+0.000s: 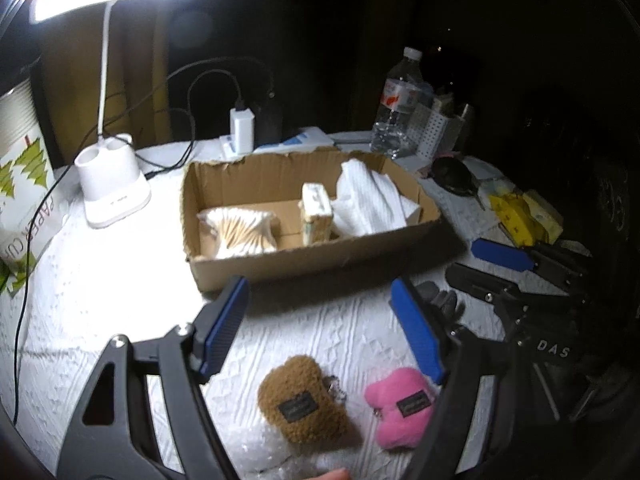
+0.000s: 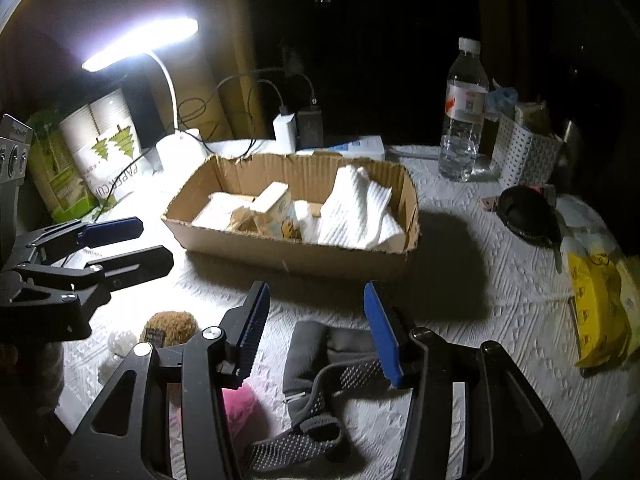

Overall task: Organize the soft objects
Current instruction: 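Withdraw both open tools toward the brown pouch and grey fabric, then grasp the brown fuzzy pouch with the left tool while the right tool grasps the grey fabric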

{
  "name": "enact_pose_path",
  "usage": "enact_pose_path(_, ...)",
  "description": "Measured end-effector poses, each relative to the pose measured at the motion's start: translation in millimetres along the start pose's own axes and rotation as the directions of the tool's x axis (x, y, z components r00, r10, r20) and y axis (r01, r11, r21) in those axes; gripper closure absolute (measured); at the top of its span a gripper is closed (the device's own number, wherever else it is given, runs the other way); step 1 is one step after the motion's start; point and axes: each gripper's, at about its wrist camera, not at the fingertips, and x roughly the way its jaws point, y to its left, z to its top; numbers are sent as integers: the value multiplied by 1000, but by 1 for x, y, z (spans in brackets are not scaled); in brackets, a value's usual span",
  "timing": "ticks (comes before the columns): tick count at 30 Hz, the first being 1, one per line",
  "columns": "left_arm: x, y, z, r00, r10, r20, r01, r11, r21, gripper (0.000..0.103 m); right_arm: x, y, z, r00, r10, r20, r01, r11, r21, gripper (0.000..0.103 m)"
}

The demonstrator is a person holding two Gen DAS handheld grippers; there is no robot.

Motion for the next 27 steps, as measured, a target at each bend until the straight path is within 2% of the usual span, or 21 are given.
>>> enact_pose_path(19, 24, 15, -50, 991, 36, -127, -42, 998, -39, 28, 23, -5, -51, 995, 6, -104, -1, 999, 48, 51)
enact_pose_path(27, 41, 13, -62, 976, 83, -204, -86, 996, -9, 28, 32, -6, -59, 992, 35, -124, -27, 998, 59, 51)
